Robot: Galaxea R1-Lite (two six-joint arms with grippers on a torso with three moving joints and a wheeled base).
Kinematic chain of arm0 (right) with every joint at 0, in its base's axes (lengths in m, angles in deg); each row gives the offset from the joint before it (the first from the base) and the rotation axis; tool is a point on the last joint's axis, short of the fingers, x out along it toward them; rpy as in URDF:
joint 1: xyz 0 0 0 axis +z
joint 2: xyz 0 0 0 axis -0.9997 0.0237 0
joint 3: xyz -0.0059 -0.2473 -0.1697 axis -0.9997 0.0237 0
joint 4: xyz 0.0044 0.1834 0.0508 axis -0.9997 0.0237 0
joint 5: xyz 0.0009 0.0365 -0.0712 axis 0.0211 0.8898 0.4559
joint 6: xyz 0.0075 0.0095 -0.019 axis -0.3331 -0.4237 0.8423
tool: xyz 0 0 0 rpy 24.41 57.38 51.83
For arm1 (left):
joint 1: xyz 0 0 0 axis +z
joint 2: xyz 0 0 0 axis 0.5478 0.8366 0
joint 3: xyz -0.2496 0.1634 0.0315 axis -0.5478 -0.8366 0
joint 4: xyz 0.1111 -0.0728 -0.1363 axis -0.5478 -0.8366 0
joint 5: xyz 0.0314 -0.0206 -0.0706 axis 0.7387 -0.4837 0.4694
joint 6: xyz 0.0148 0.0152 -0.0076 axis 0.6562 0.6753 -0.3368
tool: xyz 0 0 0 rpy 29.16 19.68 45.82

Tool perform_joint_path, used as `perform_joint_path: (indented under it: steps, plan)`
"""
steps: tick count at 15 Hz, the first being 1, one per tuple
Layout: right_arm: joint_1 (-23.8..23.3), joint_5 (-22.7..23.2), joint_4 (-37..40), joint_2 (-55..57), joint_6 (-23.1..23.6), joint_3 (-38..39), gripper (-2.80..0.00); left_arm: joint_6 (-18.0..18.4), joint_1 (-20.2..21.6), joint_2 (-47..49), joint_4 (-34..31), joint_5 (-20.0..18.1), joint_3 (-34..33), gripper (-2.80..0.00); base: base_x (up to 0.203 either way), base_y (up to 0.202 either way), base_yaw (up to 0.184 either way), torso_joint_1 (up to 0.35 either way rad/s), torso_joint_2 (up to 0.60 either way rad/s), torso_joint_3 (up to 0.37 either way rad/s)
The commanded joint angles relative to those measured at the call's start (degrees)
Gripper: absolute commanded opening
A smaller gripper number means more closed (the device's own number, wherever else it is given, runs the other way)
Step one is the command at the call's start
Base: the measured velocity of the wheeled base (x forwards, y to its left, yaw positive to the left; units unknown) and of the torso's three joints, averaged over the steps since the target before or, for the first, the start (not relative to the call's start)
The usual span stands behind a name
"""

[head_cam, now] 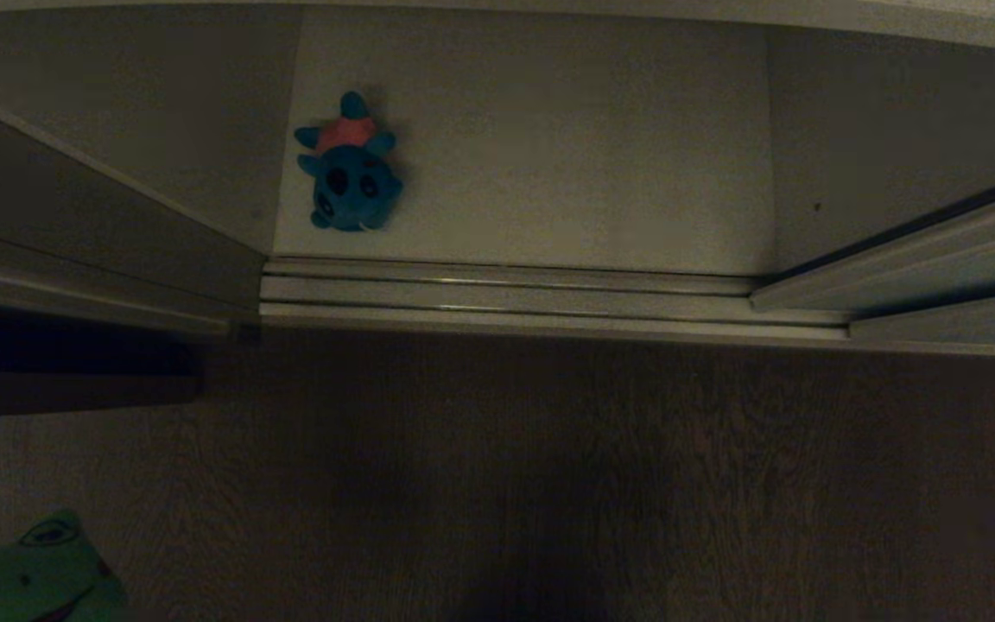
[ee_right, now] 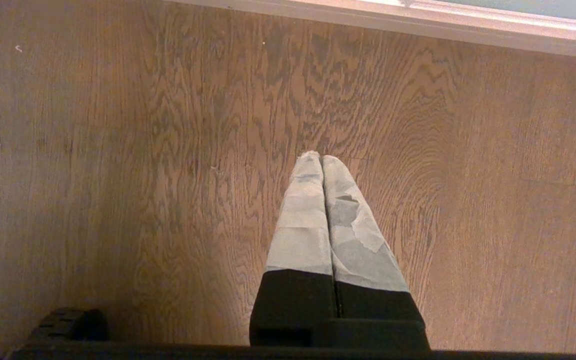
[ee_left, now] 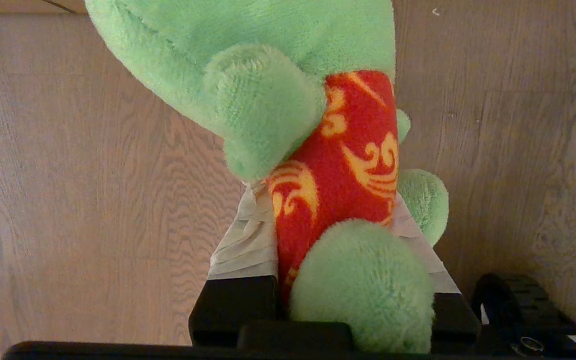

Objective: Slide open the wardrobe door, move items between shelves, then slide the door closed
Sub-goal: Place the green doll on the lower shelf

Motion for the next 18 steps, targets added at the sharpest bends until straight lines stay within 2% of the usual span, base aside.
perform_joint_path:
  steps: [1, 6, 8, 11, 13, 15, 18]
  plan:
    - [0.0, 0.0, 0.0, -0.2, 0.0, 0.0, -2.8, 0.5, 0.0, 0.1, -0.2, 0.0, 0.0, -2.8, 0.0, 0.0, 0.0, -0.002, 0.0, -0.035]
    - [0.0, 0.0, 0.0, -0.2, 0.0, 0.0, -2.8, 6.1, 0.0, 1.5, -0.3, -0.7, 1.6, -2.8, 0.0, 0.0, 0.0, 0.0, 0.0, 0.0]
    - [0.0, 0.0, 0.0, -0.2, 0.0, 0.0, -2.8, 6.3, 0.0, 7.5, -0.2, -3.8, 4.2, -2.8, 0.0, 0.0, 0.0, 0.0, 0.0, 0.0]
    - [0.0, 0.0, 0.0, -0.1, 0.0, 0.0, -2.8, 3.9, -0.1, 24.7, 1.6, -10.9, 9.1, -2.8, 0.0, 0.0, 0.0, 0.0, 0.0, 0.0]
    - [0.0, 0.0, 0.0, -0.1, 0.0, 0.0, -2.8, 2.8, -0.2, 39.0, 5.5, -16.0, 12.3, -2.8, 0.0, 0.0, 0.0, 0.0, 0.0, 0.0]
    - [0.0, 0.0, 0.0, -0.2, 0.0, 0.0, -2.8, 1.5, -1.4, 54.1, 11.2, -18.9, 15.9, -2.8, 0.0, 0.0, 0.0, 0.0, 0.0, 0.0]
    - [0.0, 0.0, 0.0, -0.2, 0.0, 0.0, -2.8, -1.1, -5.8, 75.2, 22.4, -21.0, 23.7, -2.8, 0.0, 0.0, 0.0, 0.0, 0.0, 0.0]
